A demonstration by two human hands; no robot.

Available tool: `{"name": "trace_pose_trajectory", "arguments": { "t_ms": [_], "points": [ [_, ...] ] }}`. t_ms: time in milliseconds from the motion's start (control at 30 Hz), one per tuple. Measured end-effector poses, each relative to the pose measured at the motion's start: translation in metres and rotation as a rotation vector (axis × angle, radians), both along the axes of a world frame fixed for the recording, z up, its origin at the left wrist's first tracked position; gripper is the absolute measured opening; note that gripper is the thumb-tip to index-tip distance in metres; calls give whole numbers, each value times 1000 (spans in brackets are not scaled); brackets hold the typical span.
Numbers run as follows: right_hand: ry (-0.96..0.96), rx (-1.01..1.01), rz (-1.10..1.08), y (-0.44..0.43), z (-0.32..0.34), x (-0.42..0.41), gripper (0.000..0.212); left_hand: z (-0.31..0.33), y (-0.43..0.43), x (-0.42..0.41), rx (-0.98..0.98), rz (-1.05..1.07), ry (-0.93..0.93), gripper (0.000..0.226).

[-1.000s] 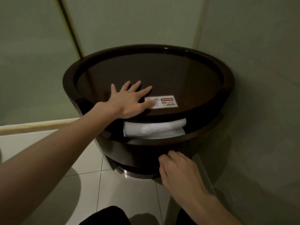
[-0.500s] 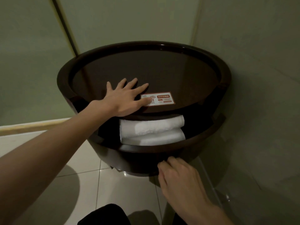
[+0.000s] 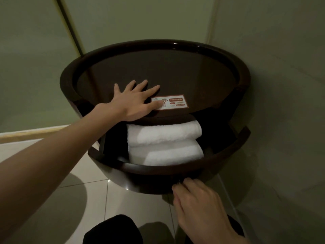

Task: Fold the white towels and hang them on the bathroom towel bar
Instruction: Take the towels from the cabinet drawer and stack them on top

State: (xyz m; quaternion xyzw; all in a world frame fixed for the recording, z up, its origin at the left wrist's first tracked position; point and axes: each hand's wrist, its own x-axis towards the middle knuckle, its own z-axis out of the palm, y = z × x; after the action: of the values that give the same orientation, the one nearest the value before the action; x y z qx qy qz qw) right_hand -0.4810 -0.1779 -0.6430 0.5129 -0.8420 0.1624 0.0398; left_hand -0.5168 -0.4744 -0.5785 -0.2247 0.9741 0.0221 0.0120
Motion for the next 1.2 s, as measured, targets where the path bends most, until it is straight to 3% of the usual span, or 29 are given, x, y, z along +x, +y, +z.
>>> {"name": "trace_pose_trajectory", "arguments": {
  "t_ms": [767, 1200],
  "points": [
    [-46, 0, -12, 39, 2, 29, 12, 6, 7, 1, 6, 32, 2, 78],
    [-72, 49, -25, 48, 5, 38, 10, 2, 9, 7, -80, -10, 65, 68]
  ]
}}
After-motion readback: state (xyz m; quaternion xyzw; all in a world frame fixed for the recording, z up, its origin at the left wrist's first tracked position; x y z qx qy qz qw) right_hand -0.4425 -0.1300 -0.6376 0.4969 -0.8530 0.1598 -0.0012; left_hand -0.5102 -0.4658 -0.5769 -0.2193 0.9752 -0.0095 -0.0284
